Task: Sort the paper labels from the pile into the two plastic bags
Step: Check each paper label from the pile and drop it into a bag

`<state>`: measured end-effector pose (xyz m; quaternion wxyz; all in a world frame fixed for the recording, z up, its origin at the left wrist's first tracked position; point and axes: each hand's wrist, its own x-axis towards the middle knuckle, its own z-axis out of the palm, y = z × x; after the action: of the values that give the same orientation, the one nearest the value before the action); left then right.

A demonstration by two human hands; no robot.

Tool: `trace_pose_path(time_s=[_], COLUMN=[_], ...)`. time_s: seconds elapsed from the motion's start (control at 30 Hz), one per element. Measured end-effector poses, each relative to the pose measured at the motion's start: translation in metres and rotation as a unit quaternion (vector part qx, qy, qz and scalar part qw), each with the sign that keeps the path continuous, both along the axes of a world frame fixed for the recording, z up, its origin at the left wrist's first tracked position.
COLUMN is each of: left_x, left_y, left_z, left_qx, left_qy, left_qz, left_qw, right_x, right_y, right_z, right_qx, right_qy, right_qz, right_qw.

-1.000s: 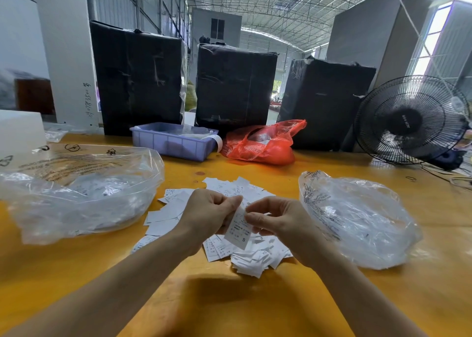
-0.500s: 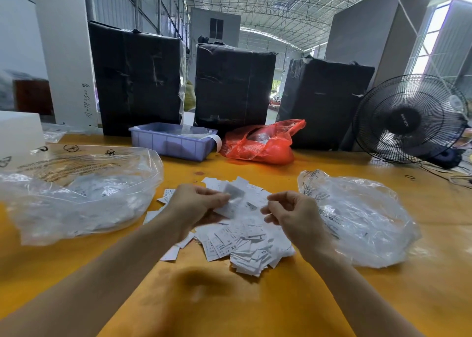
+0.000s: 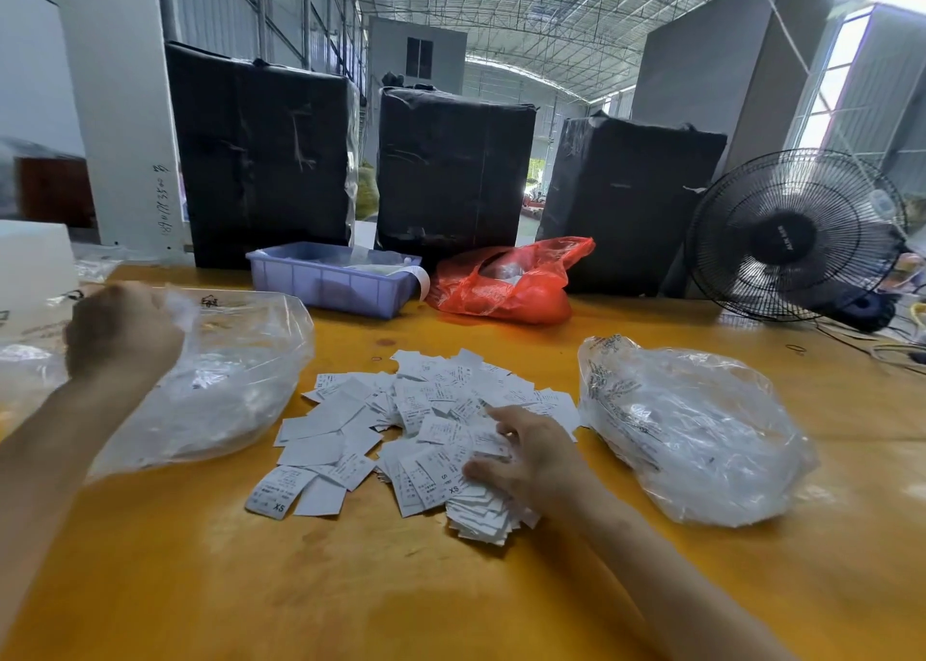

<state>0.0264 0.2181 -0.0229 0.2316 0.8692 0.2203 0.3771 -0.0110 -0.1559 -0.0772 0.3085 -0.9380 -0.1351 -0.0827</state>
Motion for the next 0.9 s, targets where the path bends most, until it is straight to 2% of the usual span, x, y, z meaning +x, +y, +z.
trace_pose_path(time_s=[0.13, 0.23, 0.33, 0.4, 0.43, 0.47, 0.57, 0.67, 0.8, 0.9], left_x=[0.032, 0.049, 0.046, 0.038, 0.032, 0.027, 0.011, -0.007, -0.031, -0.039], left_y=[0.047, 0.061, 0.055, 0.044, 0.037, 0.029, 0.004, -0.026, -0.069, -0.099], left_z=[-0.033, -0.054, -0.049, -0.040, -0.036, -0.032, -0.018, 0.002, 0.019, 0.020], left_qx=[-0.015, 0.008, 0.045, 0.070, 0.074, 0.079, 0.098, 0.121, 0.193, 0.205], left_qy=[0.113, 0.188, 0.218, 0.217, 0.211, 0.202, 0.171, 0.104, 0.002, -0.021], left_qz=[0.029, 0.045, 0.057, 0.064, 0.070, 0.080, 0.098, 0.062, -0.007, -0.080], left_qw=[0.993, 0.981, 0.973, 0.971, 0.972, 0.973, 0.975, 0.985, 0.981, 0.975], right_x=[-0.001, -0.007, -0.008, -0.005, -0.003, -0.002, 0.003, 0.006, 0.010, 0.011], right_y=[-0.002, -0.004, -0.020, -0.044, -0.059, -0.076, -0.118, -0.135, -0.138, -0.139], right_z=[0.002, 0.009, 0.026, 0.038, 0.043, 0.046, 0.040, 0.028, 0.023, 0.021], right_qx=[0.018, -0.015, -0.019, -0.020, -0.037, -0.070, -0.177, -0.198, -0.139, -0.074], right_qy=[0.015, -0.011, -0.172, -0.280, -0.298, -0.284, -0.089, 0.024, -0.023, -0.079], right_qz=[0.005, 0.016, -0.046, -0.142, -0.196, -0.246, -0.354, -0.376, -0.388, -0.383], right_qw=[1.000, 1.000, 0.984, 0.949, 0.933, 0.924, 0.914, 0.905, 0.911, 0.917])
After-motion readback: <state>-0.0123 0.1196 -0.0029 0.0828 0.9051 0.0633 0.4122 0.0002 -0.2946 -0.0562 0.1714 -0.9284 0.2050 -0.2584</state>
